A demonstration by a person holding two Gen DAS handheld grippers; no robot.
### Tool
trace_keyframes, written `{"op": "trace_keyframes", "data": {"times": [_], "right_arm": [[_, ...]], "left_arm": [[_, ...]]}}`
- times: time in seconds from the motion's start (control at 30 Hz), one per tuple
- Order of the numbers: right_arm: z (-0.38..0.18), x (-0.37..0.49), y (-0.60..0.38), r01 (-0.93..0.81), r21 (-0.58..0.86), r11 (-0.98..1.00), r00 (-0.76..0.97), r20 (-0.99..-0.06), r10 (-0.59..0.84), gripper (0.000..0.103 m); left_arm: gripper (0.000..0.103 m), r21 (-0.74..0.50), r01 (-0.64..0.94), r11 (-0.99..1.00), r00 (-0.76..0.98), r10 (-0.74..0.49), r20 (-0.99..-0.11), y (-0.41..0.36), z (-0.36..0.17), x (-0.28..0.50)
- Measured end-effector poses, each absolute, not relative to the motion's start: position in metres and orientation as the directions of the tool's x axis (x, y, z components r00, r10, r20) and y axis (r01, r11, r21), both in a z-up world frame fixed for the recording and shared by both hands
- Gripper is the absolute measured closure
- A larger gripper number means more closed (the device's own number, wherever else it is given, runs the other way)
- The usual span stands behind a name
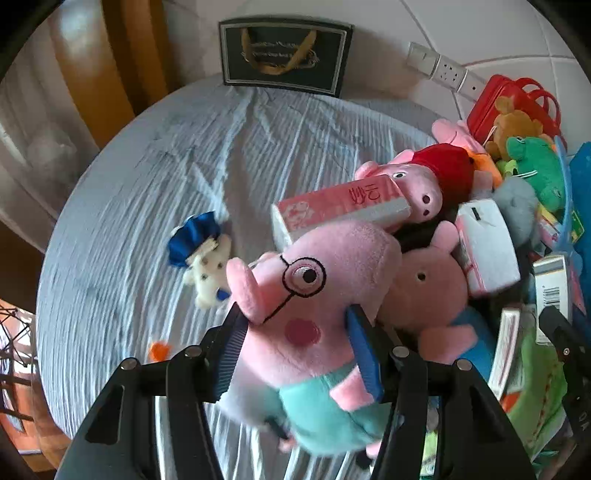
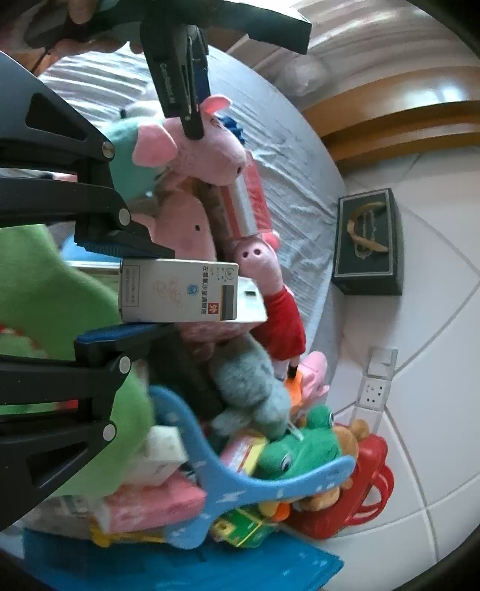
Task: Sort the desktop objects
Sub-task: 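Lift the pig plush and medicine box and carry both toward the blue bin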
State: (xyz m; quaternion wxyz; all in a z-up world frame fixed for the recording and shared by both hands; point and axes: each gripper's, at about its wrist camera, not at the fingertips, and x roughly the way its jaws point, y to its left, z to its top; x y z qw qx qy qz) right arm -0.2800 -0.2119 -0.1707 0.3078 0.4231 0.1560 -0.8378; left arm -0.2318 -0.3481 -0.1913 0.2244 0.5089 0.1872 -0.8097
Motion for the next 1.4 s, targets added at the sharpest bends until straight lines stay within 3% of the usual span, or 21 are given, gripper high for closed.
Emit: {"op": "trace_keyframes", "data": {"times": [0.1,0.2,0.27,0.33,0.47,0.57,0.7,0.97,1.13,1.4], "right_arm": [[-0.18,-0.291,-0.222,0.641,0.014,-0.767,-0.433,-0.819,-0.376,0.073],[-0.188,-0.295,-0.23,0.645,0.014,-0.764,-0.417,-0.831,-0.368,0.073],[-0.188,-0.297,-0.233,0.65,0.013,-0.76,-0.414,-0.833,-0.368,0.073],[-0.189,-0.297,-0.237,0.657,0.015,-0.754,-0.409,-0.833,-0.373,0.073],[-0.19,-0.295,-0.243,0.668,0.012,-0.745,-0.405,-0.834,-0.376,0.073],[-0.184,-0.29,-0.243,0.671,0.009,-0.741,-0.416,-0.823,-0.386,0.073],[-0.167,-0.283,-0.241,0.669,-0.009,-0.744,-0.456,-0.795,-0.4,0.073],[-0.116,-0.266,-0.211,0.597,-0.037,-0.801,-0.584,-0.705,-0.403,0.073],[-0.076,-0.253,-0.177,0.518,-0.046,-0.854,-0.678,-0.631,-0.378,0.073],[-0.019,-0.237,-0.11,0.406,-0.075,-0.911,-0.785,-0.539,-0.306,0.073]], "left_arm": [[0.021,-0.045,0.531,-0.846,-0.344,-0.168,-0.924,-0.348,-0.2,-0.247],[0.011,-0.043,0.536,-0.843,-0.302,-0.143,-0.943,-0.352,-0.213,-0.252],[0.01,-0.047,0.553,-0.832,-0.279,-0.131,-0.951,-0.355,-0.223,-0.251],[0.011,-0.069,0.552,-0.831,-0.311,-0.129,-0.942,-0.357,-0.224,-0.248],[0.029,-0.094,0.539,-0.837,-0.363,-0.13,-0.923,-0.356,-0.216,-0.241],[0.034,-0.093,0.525,-0.846,-0.416,-0.16,-0.895,-0.351,-0.203,-0.232],[0.034,-0.039,0.495,-0.868,-0.513,-0.255,-0.82,-0.332,-0.165,-0.225],[0.034,0.07,0.458,-0.886,-0.699,-0.408,-0.587,-0.279,-0.081,-0.201],[0.034,0.068,0.408,-0.911,-0.785,-0.388,-0.483,-0.248,-0.042,-0.192],[0.034,0.02,0.294,-0.956,-0.866,-0.275,-0.417,-0.192,-0.003,-0.19]]}}
